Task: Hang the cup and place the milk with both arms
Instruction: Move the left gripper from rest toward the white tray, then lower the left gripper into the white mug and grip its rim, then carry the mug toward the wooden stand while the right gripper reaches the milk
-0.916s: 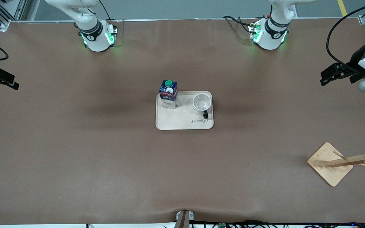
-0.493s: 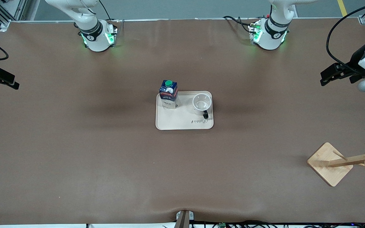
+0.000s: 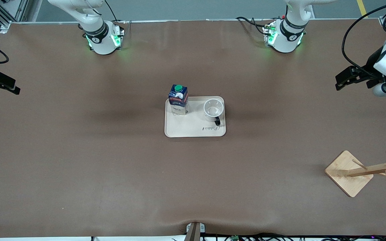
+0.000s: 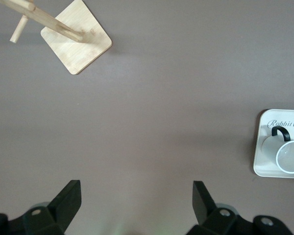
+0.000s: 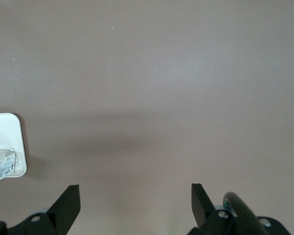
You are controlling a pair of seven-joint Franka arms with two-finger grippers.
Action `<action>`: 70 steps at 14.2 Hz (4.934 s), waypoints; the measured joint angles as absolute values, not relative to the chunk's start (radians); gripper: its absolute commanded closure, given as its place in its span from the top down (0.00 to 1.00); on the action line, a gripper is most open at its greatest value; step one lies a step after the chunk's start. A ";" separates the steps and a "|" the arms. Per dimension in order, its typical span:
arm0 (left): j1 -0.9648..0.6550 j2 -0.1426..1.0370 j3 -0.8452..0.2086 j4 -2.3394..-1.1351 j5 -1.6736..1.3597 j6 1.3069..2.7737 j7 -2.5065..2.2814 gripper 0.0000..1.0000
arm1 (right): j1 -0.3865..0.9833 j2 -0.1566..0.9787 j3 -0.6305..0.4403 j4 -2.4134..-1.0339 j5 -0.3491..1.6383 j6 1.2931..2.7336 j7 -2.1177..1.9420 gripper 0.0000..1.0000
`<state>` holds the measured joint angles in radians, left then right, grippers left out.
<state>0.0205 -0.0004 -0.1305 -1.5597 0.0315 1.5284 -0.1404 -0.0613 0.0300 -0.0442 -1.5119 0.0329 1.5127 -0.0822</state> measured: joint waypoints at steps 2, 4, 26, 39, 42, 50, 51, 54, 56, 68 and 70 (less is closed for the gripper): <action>0.003 0.012 -0.140 -1.560 0.031 1.528 -0.141 1.00 | -0.061 0.030 -0.044 -1.512 0.033 1.513 -0.082 1.00; -0.021 0.034 -0.157 -1.561 0.031 1.529 -0.159 1.00 | -0.061 0.030 -0.045 -1.512 0.033 1.513 -0.082 1.00; -0.457 0.336 -0.210 -1.895 0.002 2.146 -0.830 0.86 | -0.061 0.030 -0.047 -1.512 0.033 1.510 -0.082 1.00; -0.543 0.474 -0.207 -1.974 0.003 2.354 -1.028 0.00 | -0.061 0.030 -0.047 -1.512 0.033 1.510 -0.082 1.00; -0.542 0.477 -0.206 -1.966 0.006 2.358 -1.028 0.00 | -0.062 0.030 -0.047 -1.512 0.033 1.510 -0.082 1.00; -0.529 0.461 -0.197 -1.919 0.019 2.362 -1.028 0.00 | -0.061 0.030 -0.046 -1.510 0.033 1.515 -0.082 1.00; -0.520 0.445 -0.196 -1.910 0.022 2.357 -1.028 0.00 | -0.061 0.030 -0.044 -1.510 0.033 1.515 -0.083 1.00; -0.467 0.383 -0.193 -1.860 0.047 2.265 -0.983 0.00 | -0.061 0.031 -0.039 -1.509 0.034 1.517 -0.083 1.00; -0.406 0.345 -0.191 -1.802 0.054 2.163 -0.893 0.00 | -0.061 0.044 -0.039 -1.511 0.047 1.512 -0.083 1.00; 0.013 0.259 -0.194 -1.586 0.029 1.827 -0.271 0.00 | 0.008 0.124 -0.023 -1.529 0.132 1.475 0.061 1.00; 0.080 0.241 -0.194 -1.566 0.006 1.781 -0.181 0.00 | 0.067 0.120 -0.021 -1.537 0.138 1.476 0.154 1.00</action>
<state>0.0800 0.2408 -0.1942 -1.5661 0.0057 1.7810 -0.1815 0.0668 0.1201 -0.0212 -1.5366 0.1378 1.4763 0.1545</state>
